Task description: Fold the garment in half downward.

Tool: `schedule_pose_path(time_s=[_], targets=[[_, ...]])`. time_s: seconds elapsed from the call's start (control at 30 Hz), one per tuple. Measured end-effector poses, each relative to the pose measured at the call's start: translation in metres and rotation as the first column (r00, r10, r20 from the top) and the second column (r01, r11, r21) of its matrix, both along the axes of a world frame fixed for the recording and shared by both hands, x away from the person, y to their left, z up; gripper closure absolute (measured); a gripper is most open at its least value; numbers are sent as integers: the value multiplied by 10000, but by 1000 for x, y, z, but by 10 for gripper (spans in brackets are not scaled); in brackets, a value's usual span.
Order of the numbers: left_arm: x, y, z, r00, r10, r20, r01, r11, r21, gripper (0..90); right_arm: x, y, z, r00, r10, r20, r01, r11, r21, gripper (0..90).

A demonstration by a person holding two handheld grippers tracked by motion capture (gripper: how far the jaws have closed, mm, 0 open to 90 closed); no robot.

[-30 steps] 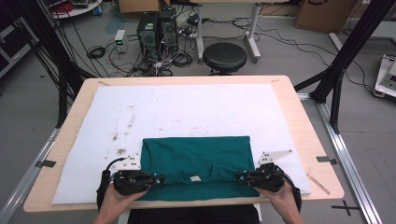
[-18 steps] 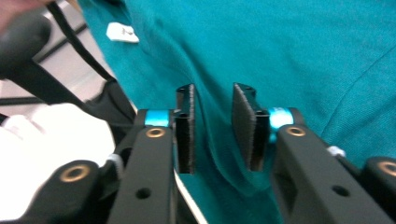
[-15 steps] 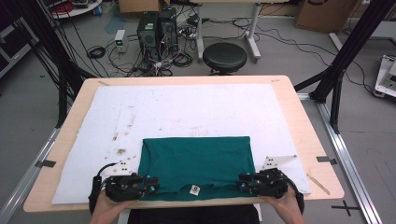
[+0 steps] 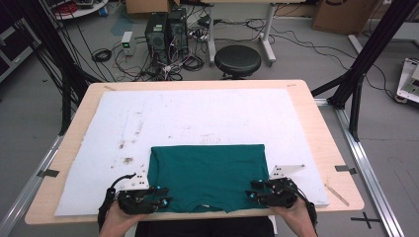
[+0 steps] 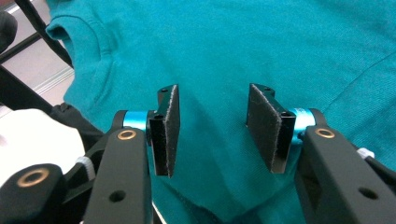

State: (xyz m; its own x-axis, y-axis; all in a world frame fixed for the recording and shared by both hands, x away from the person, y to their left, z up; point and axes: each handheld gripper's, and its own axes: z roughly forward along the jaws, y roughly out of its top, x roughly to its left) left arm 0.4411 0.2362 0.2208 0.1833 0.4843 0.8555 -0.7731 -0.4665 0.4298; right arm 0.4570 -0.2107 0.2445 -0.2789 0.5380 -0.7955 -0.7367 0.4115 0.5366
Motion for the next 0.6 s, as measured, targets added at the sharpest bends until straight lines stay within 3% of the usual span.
schedule_pose_path(time_s=[0.1,0.23,0.33,0.43,0.6], targets=[[-5,5,1,9998,-137,-122,138,9999,65,594,-1,-2,0,9999,106,-37,-106,9999,-14,537],[-16,15,11,9981,-560,263,578,9957,-724,594,-4,-4,4,9996,264,86,-266,9993,252,518],[-23,20,21,9963,-591,621,676,9872,-1447,595,-6,-5,9,9993,334,175,-345,9972,656,497],[-26,21,30,9949,-647,770,746,9881,-1345,617,-8,-8,14,9985,356,417,-393,9951,904,494],[-29,19,43,9940,-510,968,672,9827,-1724,609,-11,-9,24,9974,361,622,-437,9911,1261,456]])
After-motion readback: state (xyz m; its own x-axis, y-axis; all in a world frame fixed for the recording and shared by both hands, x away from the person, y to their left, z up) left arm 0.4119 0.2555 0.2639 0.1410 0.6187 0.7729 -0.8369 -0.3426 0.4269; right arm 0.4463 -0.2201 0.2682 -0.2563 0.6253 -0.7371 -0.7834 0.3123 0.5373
